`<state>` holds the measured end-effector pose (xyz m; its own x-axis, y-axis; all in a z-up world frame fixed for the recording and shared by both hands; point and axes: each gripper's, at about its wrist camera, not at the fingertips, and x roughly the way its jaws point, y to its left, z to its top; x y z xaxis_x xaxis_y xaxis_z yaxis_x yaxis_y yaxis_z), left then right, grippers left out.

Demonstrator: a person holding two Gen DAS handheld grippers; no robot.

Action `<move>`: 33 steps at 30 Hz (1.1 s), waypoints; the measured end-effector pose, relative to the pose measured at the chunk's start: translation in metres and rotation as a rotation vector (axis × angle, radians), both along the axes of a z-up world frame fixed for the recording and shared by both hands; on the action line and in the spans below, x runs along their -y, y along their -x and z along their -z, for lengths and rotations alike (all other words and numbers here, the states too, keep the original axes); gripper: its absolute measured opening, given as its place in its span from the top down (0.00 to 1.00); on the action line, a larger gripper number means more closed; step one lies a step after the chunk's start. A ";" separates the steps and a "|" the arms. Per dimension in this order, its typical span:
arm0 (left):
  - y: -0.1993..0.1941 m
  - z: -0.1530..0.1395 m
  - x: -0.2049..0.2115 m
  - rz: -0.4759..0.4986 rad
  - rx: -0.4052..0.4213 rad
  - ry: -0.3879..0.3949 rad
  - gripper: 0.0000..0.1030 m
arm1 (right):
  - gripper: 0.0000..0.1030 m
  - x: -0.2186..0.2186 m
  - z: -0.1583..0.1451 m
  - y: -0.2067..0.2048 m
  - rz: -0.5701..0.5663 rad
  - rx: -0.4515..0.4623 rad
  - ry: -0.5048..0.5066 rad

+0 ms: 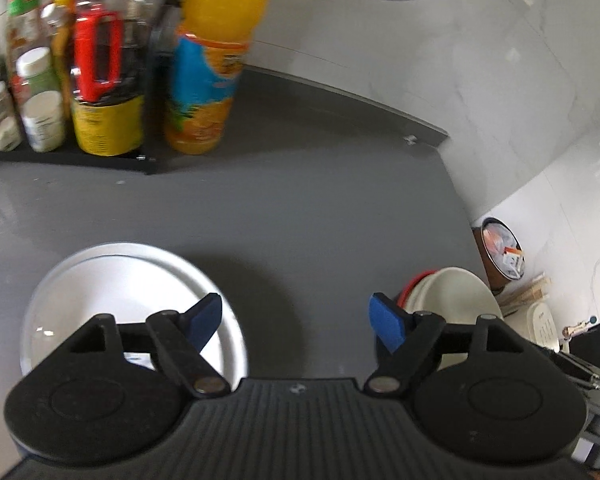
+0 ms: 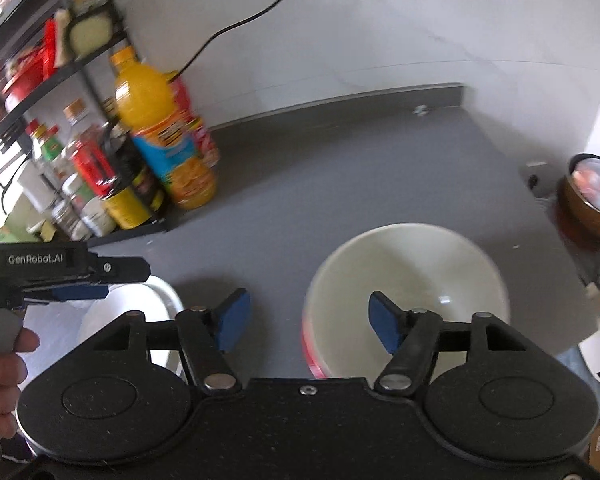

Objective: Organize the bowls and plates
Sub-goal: 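Move both grippers to the red bowl holding the cream bowls, then close both grippers on the rim of the red bowl stack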

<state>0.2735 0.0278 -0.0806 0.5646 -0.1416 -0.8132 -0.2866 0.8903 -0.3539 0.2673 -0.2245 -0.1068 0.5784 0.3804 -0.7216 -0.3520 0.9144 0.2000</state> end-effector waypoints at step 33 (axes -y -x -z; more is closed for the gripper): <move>-0.070 0.087 0.121 0.034 -0.208 0.038 0.47 | 0.44 0.106 0.078 -0.078 0.034 -0.236 -0.025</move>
